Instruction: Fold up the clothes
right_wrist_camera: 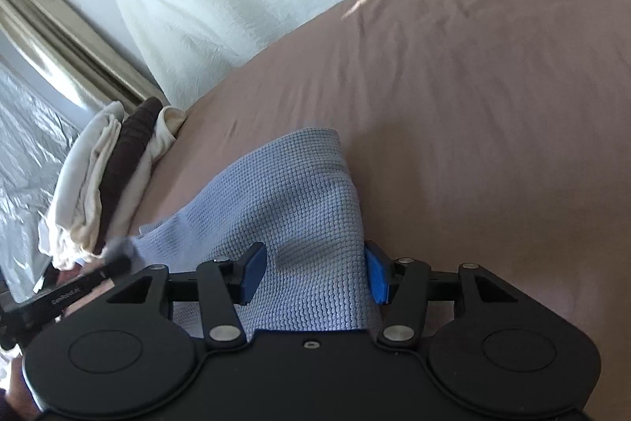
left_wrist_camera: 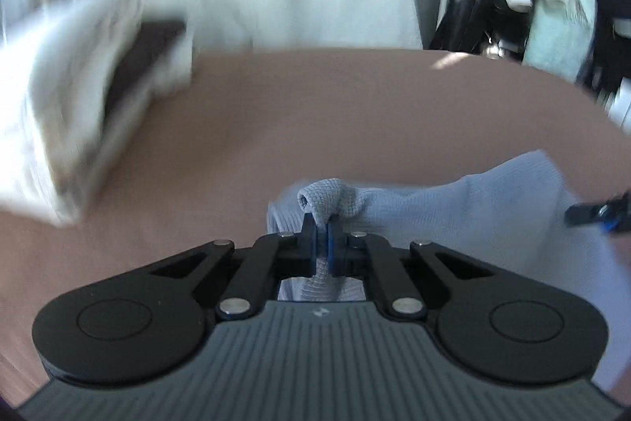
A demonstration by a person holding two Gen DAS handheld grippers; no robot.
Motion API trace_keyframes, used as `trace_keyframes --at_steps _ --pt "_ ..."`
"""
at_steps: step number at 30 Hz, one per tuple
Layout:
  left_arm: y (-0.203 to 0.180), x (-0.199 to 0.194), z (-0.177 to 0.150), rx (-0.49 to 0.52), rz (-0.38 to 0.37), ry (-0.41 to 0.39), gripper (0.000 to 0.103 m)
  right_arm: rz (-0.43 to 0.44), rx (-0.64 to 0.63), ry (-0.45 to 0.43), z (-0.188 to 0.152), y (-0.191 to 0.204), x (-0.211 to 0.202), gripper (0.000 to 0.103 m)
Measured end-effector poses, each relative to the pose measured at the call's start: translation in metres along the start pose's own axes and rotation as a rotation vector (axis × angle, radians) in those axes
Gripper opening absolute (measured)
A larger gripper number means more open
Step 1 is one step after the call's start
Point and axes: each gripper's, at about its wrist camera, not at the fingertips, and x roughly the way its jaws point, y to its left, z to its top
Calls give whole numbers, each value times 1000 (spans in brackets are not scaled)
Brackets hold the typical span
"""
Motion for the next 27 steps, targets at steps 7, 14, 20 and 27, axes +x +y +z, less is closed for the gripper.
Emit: trace_keyframes --at_steps 7,14,20,27 --pt "7 21 -3 6 136 113 10 -80 -109 29 -5 15 6 59" --pt "19 -45 -37 -157 86 -26 10 -72 -94 33 -4 10 9 60" --pt "0 -66 -69 -172 -55 126 45 -96 -148 6 -7 17 9 56" --pt "15 -78 -98 -208 219 266 41 -437 -449 -207 -18 51 -6 6"
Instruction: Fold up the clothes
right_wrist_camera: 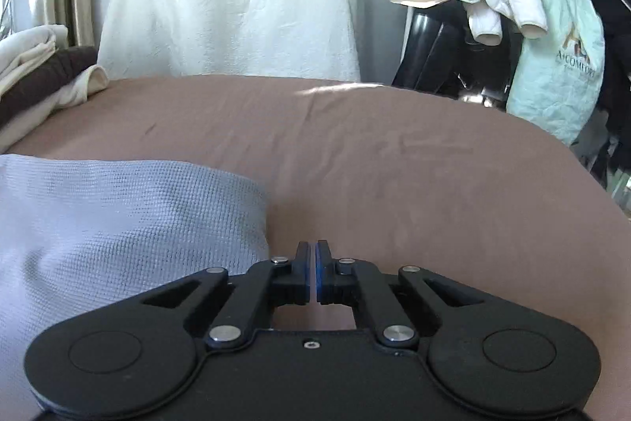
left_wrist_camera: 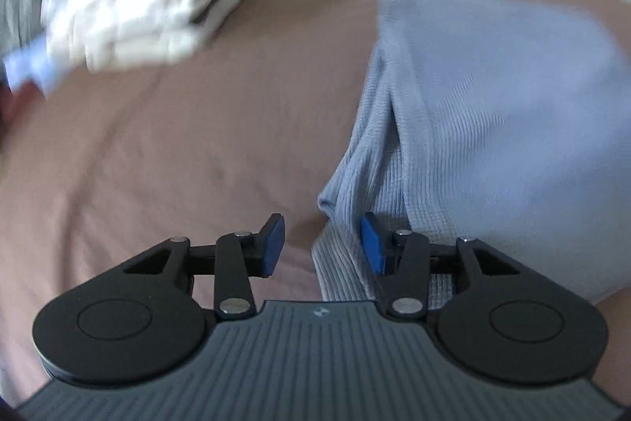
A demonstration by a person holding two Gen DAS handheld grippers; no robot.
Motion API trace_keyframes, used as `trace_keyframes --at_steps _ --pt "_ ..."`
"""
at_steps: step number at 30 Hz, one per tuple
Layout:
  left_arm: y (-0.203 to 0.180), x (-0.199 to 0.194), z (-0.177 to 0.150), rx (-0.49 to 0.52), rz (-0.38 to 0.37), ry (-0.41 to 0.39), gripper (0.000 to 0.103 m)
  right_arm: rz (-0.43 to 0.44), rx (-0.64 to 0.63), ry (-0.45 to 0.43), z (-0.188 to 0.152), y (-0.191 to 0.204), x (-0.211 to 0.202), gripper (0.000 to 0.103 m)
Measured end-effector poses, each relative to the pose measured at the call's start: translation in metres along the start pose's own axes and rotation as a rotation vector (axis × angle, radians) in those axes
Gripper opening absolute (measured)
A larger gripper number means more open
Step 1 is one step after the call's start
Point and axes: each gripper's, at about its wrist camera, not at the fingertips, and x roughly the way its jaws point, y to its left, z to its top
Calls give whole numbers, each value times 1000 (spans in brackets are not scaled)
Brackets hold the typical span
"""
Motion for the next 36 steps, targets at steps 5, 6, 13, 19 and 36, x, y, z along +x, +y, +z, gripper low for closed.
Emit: trace_keyframes --at_steps 5,6,13,19,36 --pt "16 -32 -1 -123 -144 -145 45 211 243 92 4 -25 -16 35" --pt "16 -39 -2 -133 -191 -175 46 224 226 96 3 -22 -21 40" --pt "-20 -26 -19 -56 -199 -71 46 82 -128 123 -20 19 -49 59" --pt "6 -23 -43 -212 -134 90 66 -63 -330 289 -51 20 -68 66" --pt "42 -21 -33 -368 -237 -18 70 388 682 394 -84 -112 -72 68"
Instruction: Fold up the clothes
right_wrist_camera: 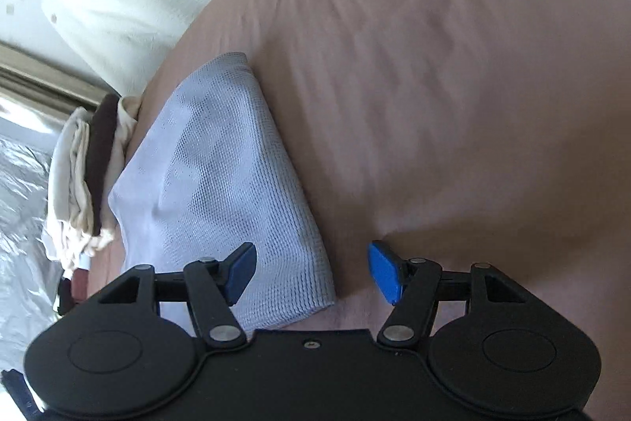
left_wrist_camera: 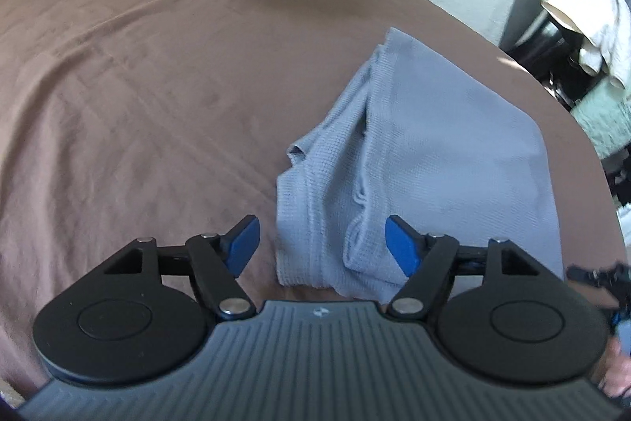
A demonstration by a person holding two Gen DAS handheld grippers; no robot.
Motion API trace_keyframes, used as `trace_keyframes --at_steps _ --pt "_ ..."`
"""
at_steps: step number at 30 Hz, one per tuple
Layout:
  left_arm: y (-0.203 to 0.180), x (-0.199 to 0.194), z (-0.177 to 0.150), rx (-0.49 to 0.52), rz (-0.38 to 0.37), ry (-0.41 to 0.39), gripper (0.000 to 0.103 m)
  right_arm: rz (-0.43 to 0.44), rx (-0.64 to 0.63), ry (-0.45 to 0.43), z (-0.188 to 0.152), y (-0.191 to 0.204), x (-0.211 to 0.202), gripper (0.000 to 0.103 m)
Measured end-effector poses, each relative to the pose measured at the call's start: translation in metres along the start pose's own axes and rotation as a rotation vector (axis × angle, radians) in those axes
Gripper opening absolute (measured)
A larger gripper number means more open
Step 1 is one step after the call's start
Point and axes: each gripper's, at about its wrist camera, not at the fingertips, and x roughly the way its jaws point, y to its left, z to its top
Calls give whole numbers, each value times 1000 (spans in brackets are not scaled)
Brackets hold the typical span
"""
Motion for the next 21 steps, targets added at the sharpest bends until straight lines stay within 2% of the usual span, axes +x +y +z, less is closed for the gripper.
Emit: trace_keyframes --at_steps 2,5,8,10,11,12,13,14,16,18,19,21 --pt "1 -9 3 -19 -3 -73 70 46 25 3 -10 -5 -3 69" --pt "-7 -16 6 -13 -82 -141 70 93 31 5 -23 -9 3 69" --pt "-24 -9 4 20 -184 -142 70 118 -20 -45 -23 0 18 70" --pt "-38 -2 1 49 -249 -137 70 116 -67 -105 -24 7 23 66" --pt "-46 2 -1 68 -277 -132 70 108 -89 -136 -25 11 27 60" --pt "-55 7 -3 88 -305 -127 70 94 -109 -166 -26 15 30 47" --pt "-61 14 -5 93 -321 -114 70 79 -128 -189 -30 18 32 36" --pt "-66 21 -7 93 -333 -99 70 72 -140 -200 -31 19 32 20" --pt "-68 45 -9 48 -343 -19 70 80 -147 -215 -30 20 31 15" --pt "-63 75 -12 -14 -336 132 68 79 -171 -242 -28 25 23 13" --pt "-58 85 -13 -45 -333 161 65 68 -201 -258 -27 30 18 13" --pt "-51 85 -9 -100 -353 160 65 19 -332 -294 -28 57 14 12"
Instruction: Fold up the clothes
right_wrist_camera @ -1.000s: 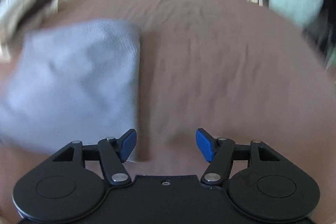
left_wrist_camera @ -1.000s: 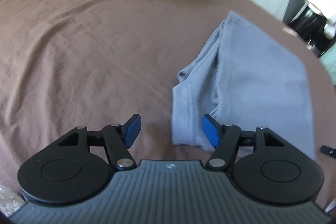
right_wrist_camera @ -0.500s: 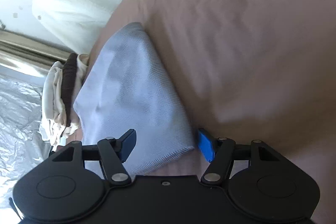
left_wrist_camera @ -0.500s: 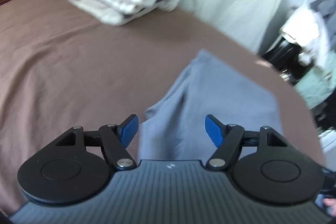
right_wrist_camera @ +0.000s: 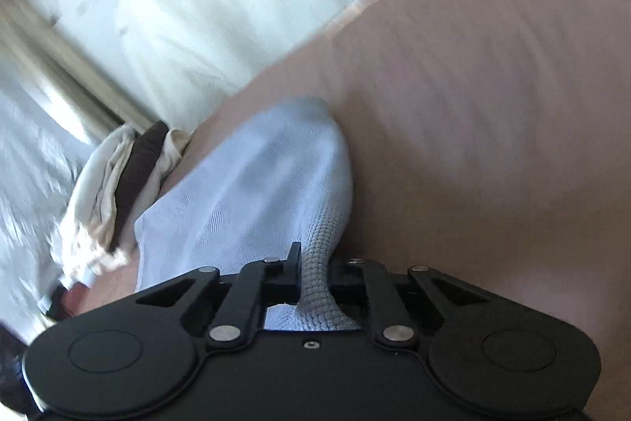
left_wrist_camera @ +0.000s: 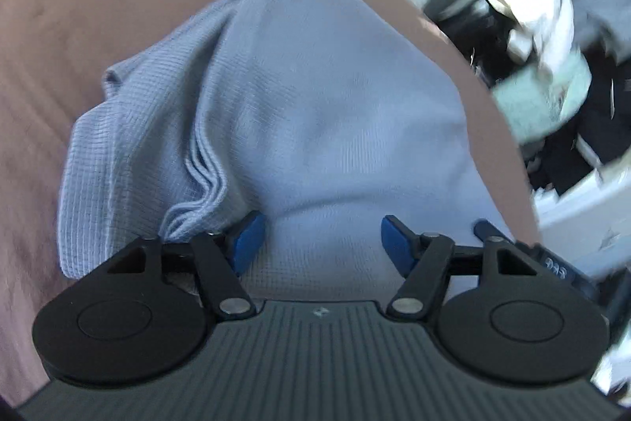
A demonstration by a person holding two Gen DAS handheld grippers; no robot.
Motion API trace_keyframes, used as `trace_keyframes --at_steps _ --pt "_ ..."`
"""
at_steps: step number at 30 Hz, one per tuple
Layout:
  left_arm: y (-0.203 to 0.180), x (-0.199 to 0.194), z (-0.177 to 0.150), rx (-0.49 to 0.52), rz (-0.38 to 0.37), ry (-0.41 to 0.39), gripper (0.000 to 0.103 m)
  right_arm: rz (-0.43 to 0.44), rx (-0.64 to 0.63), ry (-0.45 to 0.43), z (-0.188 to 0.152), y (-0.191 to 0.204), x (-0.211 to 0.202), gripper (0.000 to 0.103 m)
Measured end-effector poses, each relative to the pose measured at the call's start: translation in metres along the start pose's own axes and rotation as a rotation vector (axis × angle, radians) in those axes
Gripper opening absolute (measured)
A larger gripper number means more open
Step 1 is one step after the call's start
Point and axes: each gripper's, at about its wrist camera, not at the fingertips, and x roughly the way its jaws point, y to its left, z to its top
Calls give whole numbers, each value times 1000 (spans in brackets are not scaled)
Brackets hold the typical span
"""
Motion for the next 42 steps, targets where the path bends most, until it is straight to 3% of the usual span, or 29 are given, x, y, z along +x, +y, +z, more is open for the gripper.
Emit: trace_keyframes --at_steps 3,7,11,13,15,18,20,23,25,26,27,29,32,35,38,42 --pt "-2 -13 8 -12 8 -19 65 -14 -232 -36 18 57 -4 12" --pt "7 -49 20 -34 -1 -136 66 45 -446 -73 32 132 -4 12" --pt "34 -82 41 -94 -34 -229 66 119 -701 5 13 208 22 12" --pt "51 -87 48 -151 -80 -240 66 150 -756 81 -8 227 39 12" --pt "64 -83 52 -211 -128 -230 66 167 -749 165 -29 233 61 12" --pt "69 -69 58 -223 -109 -210 66 201 -723 267 -57 233 92 12" --pt "70 -63 60 -200 -73 -203 66 192 -694 302 -69 222 105 11" --pt "70 -59 59 -177 -79 -169 66 213 -658 279 -66 225 97 12" --pt "69 -55 60 -164 -6 -141 67 265 -620 281 -63 227 92 25" --pt "69 -53 61 -158 37 -127 69 322 -584 309 -61 222 90 50" --pt "69 -50 62 -152 80 -112 70 380 -548 337 -60 217 88 65" --pt "69 -42 59 -107 222 -67 70 482 -475 398 -58 204 79 65" --pt "64 -44 58 -84 260 -72 70 595 -363 445 -51 177 57 65" --pt "56 -48 57 -46 295 -82 70 550 -323 361 -35 151 31 65" --pt "53 -46 54 -30 280 -57 70 380 -383 267 -24 137 24 65" --pt "56 -37 49 -40 259 -15 74 213 -298 252 -28 109 46 70"
